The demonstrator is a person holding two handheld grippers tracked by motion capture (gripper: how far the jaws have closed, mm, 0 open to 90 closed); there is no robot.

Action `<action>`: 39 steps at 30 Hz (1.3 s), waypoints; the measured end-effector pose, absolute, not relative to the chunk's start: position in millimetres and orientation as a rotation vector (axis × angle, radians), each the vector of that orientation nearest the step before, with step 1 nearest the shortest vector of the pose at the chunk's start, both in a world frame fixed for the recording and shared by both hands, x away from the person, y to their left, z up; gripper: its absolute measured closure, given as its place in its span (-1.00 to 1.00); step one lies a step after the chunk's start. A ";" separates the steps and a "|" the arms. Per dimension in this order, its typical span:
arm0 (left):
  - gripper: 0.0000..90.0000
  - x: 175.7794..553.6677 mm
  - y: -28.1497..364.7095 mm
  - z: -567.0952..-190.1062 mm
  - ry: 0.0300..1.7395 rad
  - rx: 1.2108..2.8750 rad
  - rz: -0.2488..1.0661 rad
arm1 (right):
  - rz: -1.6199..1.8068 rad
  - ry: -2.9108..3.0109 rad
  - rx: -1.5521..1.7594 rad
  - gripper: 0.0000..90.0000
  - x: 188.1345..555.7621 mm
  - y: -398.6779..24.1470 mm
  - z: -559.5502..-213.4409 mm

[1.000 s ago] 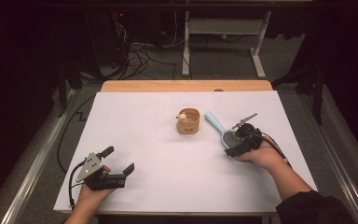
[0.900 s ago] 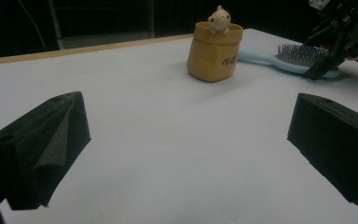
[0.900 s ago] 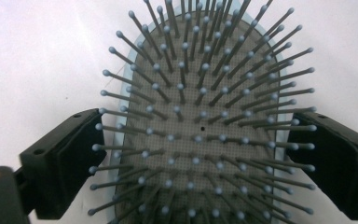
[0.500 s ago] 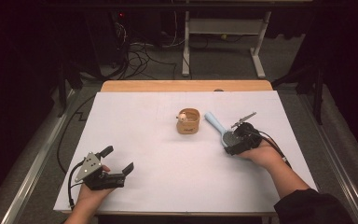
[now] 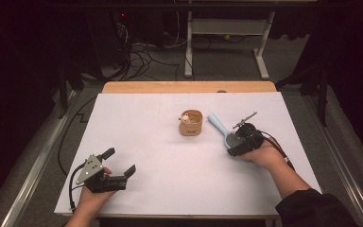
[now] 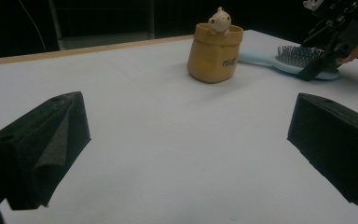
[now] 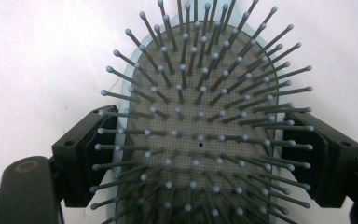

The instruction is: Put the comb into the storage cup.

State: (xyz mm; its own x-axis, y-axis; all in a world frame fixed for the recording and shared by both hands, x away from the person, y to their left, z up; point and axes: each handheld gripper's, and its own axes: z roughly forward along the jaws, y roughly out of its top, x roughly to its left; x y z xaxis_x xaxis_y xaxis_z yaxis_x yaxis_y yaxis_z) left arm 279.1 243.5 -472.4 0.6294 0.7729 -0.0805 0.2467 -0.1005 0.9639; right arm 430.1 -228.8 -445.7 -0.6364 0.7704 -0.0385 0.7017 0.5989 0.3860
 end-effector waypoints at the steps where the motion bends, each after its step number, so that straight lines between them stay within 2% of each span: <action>1: -1.00 279.1 243.4 -472.4 0.852 1.657 0.548 | 0.497 2.625 1.230 -0.61 430.5 -228.5 -445.4; 24: -1.00 278.9 244.1 -472.2 0.853 1.657 0.552 | 0.456 2.618 1.311 -0.54 434.2 -225.9 -439.5; 39: -1.00 278.4 243.7 -471.8 0.852 1.654 0.554 | 0.479 2.612 1.310 -0.54 423.2 -235.9 -424.3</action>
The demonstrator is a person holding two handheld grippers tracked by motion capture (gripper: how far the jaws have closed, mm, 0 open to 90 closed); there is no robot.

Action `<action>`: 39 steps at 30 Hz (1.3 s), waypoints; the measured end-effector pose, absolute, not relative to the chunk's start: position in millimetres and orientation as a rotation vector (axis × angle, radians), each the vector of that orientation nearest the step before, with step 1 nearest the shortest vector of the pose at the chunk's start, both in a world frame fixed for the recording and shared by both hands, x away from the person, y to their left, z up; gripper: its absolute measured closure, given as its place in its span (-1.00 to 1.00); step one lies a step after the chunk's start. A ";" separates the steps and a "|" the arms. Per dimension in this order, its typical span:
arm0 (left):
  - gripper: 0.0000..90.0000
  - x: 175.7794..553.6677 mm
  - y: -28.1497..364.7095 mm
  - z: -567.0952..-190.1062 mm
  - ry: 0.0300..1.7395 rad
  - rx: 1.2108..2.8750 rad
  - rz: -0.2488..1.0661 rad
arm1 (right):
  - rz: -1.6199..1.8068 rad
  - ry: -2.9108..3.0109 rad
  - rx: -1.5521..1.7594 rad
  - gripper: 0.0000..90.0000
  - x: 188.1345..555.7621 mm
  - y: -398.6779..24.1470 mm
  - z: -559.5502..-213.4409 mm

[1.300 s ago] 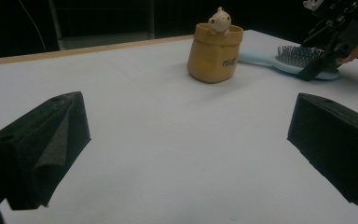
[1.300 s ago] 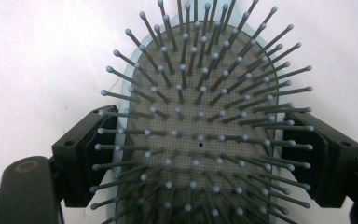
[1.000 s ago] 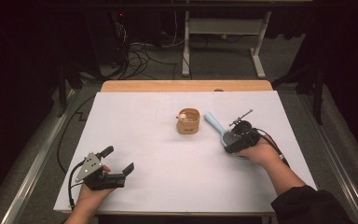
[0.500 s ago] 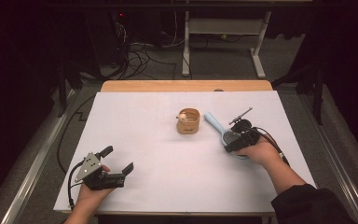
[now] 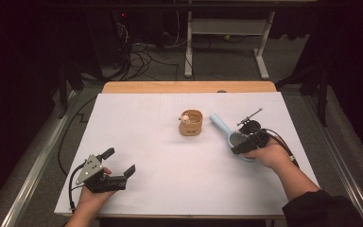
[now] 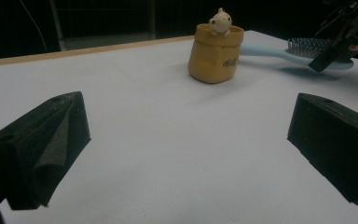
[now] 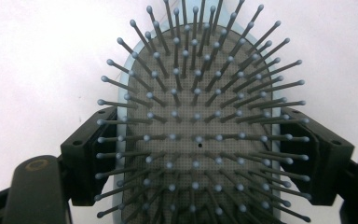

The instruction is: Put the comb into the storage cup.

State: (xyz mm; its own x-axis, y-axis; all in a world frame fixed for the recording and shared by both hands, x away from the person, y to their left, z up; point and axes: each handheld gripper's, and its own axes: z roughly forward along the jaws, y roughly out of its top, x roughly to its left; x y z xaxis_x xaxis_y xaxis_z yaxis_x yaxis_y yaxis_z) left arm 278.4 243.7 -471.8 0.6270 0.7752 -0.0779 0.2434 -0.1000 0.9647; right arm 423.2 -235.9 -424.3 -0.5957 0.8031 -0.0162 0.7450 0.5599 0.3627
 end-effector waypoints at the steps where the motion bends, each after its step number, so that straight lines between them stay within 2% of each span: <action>1: -1.00 278.4 243.6 -471.8 0.851 1.654 0.553 | 0.482 2.617 1.308 -0.54 422.1 -236.9 -423.2; 27: -1.00 277.4 240.9 -472.3 0.843 1.659 0.563 | 0.540 2.656 1.251 -0.54 366.7 -247.8 -394.8; 39: -1.00 276.5 240.0 -473.4 0.836 1.681 0.615 | 0.565 2.688 1.167 -0.54 342.1 -235.4 -382.5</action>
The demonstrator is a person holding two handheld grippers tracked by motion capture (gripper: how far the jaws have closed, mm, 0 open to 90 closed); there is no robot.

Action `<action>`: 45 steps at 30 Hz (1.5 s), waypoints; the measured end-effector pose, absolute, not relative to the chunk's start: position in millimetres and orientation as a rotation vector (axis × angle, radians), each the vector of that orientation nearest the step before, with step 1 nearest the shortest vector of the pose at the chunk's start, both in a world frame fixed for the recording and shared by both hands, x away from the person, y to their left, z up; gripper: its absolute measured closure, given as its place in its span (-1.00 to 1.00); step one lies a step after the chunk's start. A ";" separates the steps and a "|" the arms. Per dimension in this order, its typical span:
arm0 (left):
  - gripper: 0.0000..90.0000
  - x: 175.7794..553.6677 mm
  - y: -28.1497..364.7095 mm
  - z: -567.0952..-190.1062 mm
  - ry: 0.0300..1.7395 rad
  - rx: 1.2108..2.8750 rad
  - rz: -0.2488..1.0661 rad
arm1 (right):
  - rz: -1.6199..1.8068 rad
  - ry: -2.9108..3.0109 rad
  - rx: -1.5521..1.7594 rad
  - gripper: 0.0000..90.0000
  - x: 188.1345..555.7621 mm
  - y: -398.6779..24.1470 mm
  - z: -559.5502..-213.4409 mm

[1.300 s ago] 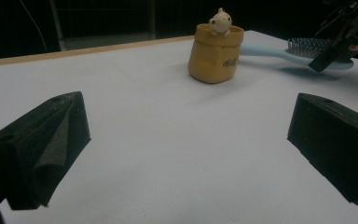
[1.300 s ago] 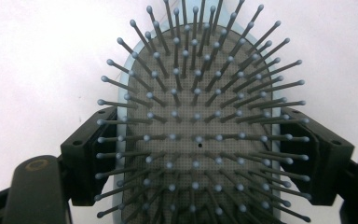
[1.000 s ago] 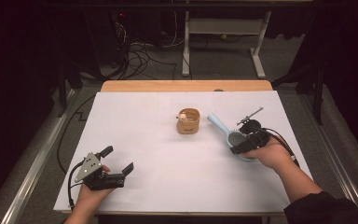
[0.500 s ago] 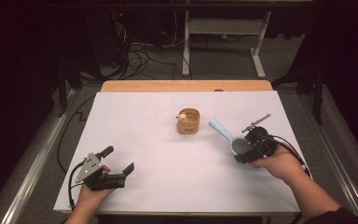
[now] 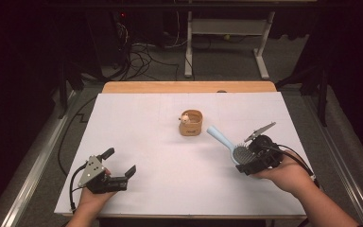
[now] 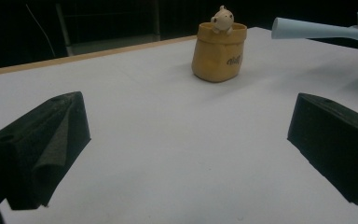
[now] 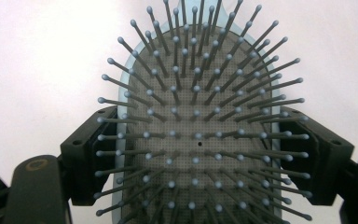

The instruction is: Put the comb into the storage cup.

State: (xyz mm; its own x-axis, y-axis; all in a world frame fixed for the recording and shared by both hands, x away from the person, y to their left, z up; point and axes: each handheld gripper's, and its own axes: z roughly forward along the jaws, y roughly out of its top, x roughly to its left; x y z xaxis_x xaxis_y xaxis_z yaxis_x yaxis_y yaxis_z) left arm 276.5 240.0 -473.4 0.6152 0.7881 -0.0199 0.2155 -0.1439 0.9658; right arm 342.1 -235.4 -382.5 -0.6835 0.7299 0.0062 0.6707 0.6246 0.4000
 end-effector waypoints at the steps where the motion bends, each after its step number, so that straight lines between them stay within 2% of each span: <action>1: -1.00 276.3 239.3 -473.7 0.834 1.686 0.619 | 0.568 2.692 1.155 -0.54 341.0 -233.5 -382.4; 17: -1.00 276.6 235.2 -477.0 0.795 1.731 0.698 | 0.605 2.769 1.023 -0.54 335.4 -196.0 -390.9; 23: -1.00 283.8 240.6 -471.6 0.832 1.721 0.724 | 0.627 2.802 0.975 -0.54 340.0 -180.8 -395.3; 36: -1.00 308.5 239.4 -455.4 0.886 1.652 0.884 | 0.645 2.839 0.895 -0.54 352.6 -145.7 -397.3; 45: -1.00 304.2 224.8 -460.6 0.826 1.676 0.876 | 0.640 2.864 0.838 -0.54 359.1 -123.1 -398.7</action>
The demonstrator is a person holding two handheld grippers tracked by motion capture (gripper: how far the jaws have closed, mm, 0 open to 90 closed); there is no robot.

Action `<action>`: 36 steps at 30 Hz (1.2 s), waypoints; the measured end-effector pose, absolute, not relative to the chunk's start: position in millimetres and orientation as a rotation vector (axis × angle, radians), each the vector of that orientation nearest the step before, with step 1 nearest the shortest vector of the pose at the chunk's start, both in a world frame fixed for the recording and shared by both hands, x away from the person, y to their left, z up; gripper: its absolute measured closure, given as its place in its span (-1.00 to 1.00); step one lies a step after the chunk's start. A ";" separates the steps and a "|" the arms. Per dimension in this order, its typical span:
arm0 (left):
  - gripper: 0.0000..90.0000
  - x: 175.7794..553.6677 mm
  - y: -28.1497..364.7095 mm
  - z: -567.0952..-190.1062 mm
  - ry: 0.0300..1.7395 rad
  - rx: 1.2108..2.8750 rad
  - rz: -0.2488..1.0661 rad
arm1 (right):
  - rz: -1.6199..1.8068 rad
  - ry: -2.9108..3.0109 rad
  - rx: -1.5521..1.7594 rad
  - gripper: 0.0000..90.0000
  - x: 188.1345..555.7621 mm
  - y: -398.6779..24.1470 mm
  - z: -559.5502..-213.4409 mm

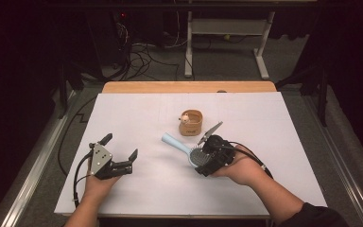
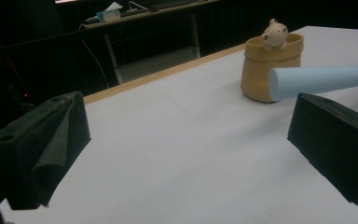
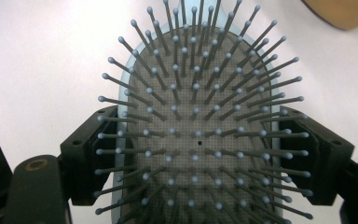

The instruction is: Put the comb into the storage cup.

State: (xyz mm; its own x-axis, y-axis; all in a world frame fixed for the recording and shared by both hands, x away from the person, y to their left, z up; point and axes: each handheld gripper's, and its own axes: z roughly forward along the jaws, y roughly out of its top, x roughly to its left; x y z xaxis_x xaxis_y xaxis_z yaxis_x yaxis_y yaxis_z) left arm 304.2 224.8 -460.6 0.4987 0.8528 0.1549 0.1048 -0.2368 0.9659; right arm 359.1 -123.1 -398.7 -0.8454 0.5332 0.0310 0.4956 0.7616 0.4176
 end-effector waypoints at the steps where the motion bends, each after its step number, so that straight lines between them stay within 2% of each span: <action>1: -1.00 303.2 223.7 -461.3 0.820 1.675 0.878 | 0.642 2.865 0.842 -0.54 359.7 -121.4 -398.0; 21: -1.00 288.7 199.6 -480.8 0.664 1.875 0.958 | 0.672 2.875 0.776 -0.54 360.8 -100.5 -383.9; 26: -1.00 286.1 196.1 -482.4 0.619 1.892 1.014 | 0.672 2.878 0.753 -0.54 361.4 -95.0 -381.9; 36: -1.00 280.7 190.5 -482.8 0.576 1.924 1.035 | 0.663 2.895 0.719 -0.54 362.3 -79.7 -382.7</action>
State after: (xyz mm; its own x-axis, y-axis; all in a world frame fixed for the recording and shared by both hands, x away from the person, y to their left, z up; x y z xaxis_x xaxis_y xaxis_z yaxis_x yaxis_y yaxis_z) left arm 280.7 190.5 -482.8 0.5507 0.7086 0.4412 0.0014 -0.5293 0.8484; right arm 362.3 -79.7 -382.7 -0.8857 0.4638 0.0210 0.4267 0.7954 0.4303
